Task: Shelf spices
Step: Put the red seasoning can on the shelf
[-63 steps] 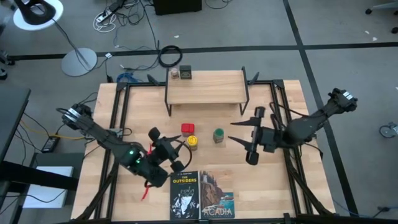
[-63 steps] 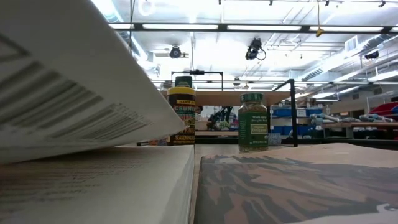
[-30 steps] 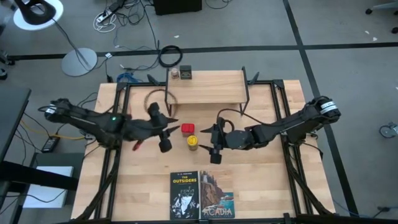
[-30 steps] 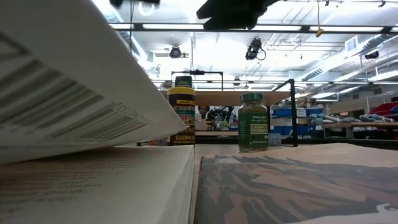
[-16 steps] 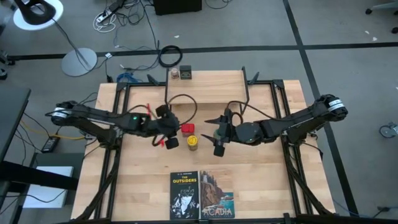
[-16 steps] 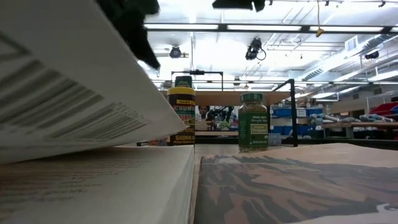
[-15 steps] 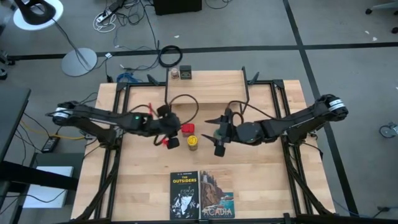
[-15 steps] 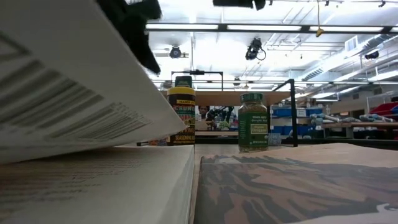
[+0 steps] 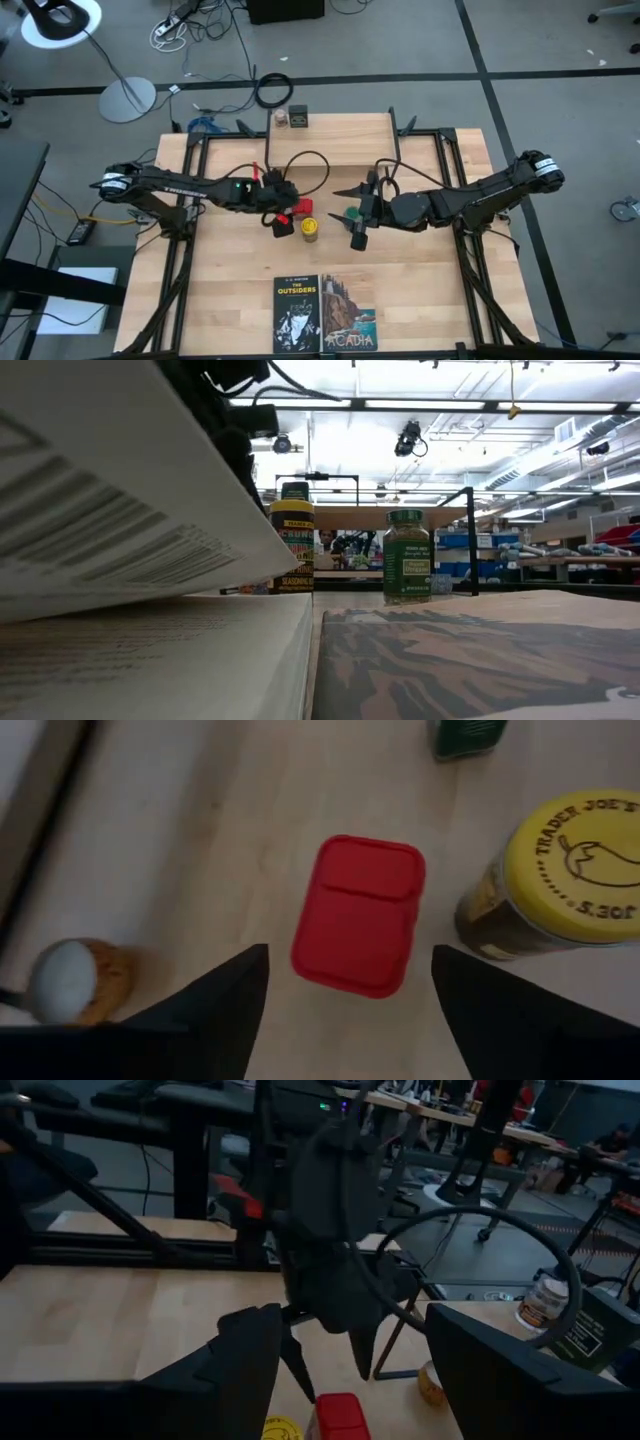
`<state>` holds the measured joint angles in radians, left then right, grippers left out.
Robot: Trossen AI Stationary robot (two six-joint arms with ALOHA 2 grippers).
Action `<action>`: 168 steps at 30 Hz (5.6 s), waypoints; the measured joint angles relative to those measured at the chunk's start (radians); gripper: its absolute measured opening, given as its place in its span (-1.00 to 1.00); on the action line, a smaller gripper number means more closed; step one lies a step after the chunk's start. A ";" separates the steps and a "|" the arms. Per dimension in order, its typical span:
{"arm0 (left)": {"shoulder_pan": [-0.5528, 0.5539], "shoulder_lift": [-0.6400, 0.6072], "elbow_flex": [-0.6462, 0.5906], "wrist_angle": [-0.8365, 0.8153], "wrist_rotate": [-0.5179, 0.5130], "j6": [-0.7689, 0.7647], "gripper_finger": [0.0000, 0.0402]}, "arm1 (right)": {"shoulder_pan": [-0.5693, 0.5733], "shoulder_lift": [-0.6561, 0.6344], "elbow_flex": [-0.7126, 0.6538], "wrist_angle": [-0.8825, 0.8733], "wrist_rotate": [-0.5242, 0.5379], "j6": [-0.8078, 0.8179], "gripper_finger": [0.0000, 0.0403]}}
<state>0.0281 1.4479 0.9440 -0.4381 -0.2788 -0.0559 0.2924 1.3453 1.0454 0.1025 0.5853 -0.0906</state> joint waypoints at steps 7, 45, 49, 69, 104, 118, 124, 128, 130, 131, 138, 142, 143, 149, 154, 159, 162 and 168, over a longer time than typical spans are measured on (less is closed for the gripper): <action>0.042 0.023 0.000 0.009 0.130 0.054 0.44 | 0.000 0.000 0.000 -0.007 -0.002 0.000 0.21; 0.084 0.163 0.075 0.074 0.152 0.127 0.03 | 0.000 0.001 0.000 -0.020 -0.002 0.000 0.18; 0.084 0.163 0.134 0.012 0.141 0.127 0.03 | 0.000 0.001 0.000 -0.022 -0.003 0.000 0.18; 0.158 0.160 0.585 -0.233 0.023 0.345 0.03 | 0.099 -0.077 0.000 0.076 0.065 -0.180 0.18; 0.572 0.712 1.395 -0.634 0.300 0.504 0.03 | 0.182 -0.214 0.001 0.185 0.193 -0.487 0.18; 0.626 0.713 1.394 -0.638 0.408 0.530 0.03 | 0.183 -0.214 0.001 0.187 0.208 -0.490 0.18; 0.627 0.718 1.394 -0.636 0.414 0.550 0.03 | 0.183 -0.214 0.001 0.187 0.208 -0.490 0.18; 0.629 0.721 1.372 -0.622 0.422 0.550 0.03 | 0.183 -0.214 0.001 0.188 0.209 -0.490 0.18; 0.629 0.721 1.363 -0.613 0.422 0.550 0.03 | 0.183 -0.214 0.001 0.187 0.208 -0.490 0.18; 0.629 0.721 1.360 -0.614 0.422 0.550 0.03 | 0.183 -0.214 0.000 0.187 0.208 -0.490 0.18; 0.625 0.721 1.357 -0.610 0.422 0.547 0.17 | 0.183 -0.214 0.000 0.184 0.208 -0.496 0.18; 0.621 0.721 1.357 -0.610 0.422 0.544 0.21 | 0.183 -0.214 0.000 0.184 0.208 -0.497 0.16; 0.618 0.721 1.357 -0.610 0.422 0.544 0.21 | 0.183 -0.214 0.000 0.184 0.209 -0.497 0.16; 0.596 0.721 1.357 -0.606 0.422 0.542 0.22 | 0.183 -0.214 0.000 0.183 0.208 -0.497 0.16; 0.589 0.721 1.357 -0.606 0.421 0.538 0.23 | 0.183 -0.214 0.000 0.182 0.208 -0.497 0.15; 0.587 0.721 1.357 -0.610 0.405 0.519 0.23 | 0.183 -0.214 0.000 0.182 0.208 -0.497 0.15; 0.587 0.721 1.357 -0.609 0.406 0.509 0.25 | 0.183 -0.214 0.000 0.180 0.208 -0.497 0.14; 0.586 0.718 1.364 -0.608 0.404 0.477 0.34 | 0.183 -0.214 0.000 0.179 0.209 -0.497 0.13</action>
<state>0.6144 2.1662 2.3079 -1.0464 0.1256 0.4208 0.4759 1.1316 1.0458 0.2817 0.7939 -0.5876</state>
